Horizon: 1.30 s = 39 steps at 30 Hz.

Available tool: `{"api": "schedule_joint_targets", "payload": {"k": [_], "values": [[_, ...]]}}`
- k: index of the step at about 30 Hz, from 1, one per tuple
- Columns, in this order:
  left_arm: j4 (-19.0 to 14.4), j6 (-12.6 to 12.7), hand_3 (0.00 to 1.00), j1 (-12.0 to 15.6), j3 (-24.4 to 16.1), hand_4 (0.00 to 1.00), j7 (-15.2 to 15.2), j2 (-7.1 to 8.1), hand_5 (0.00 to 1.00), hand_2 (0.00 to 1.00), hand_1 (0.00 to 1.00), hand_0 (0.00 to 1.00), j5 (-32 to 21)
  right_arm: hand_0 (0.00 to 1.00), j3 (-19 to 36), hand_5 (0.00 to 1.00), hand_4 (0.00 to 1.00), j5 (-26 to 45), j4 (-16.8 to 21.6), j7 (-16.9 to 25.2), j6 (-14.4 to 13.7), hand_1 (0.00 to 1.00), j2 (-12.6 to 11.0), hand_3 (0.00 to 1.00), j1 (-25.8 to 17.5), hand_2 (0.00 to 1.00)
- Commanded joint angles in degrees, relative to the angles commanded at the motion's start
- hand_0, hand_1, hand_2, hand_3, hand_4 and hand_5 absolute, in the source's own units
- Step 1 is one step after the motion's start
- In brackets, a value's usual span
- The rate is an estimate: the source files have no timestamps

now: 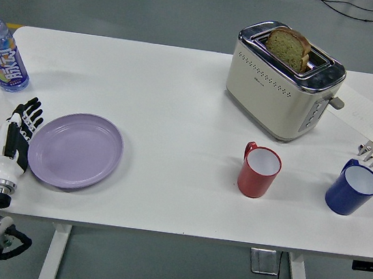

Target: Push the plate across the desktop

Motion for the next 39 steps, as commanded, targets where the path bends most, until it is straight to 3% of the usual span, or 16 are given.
{"api": "schedule_joint_targets", "payload": {"k": [19,39], "values": [[0.41,0.05,0.82,-1.02,3.87,0.498,-0.72,0.0,0.998,0.881,0.886,0.862,-5.67,0.608,-0.14,0.371,0.134,-0.2,0.0,-0.12,0.06,0.545,0.16,0.631,0.58,0.637],[0.43,0.44,0.819,-1.99,8.23,0.493,-0.98,0.0,0.998,0.879,0.882,0.856,-6.38,0.608,-0.29,0.371,0.135,-0.37,0.0,-0.19,0.1,0.545,0.32,0.632,0.96,0.638]]}}
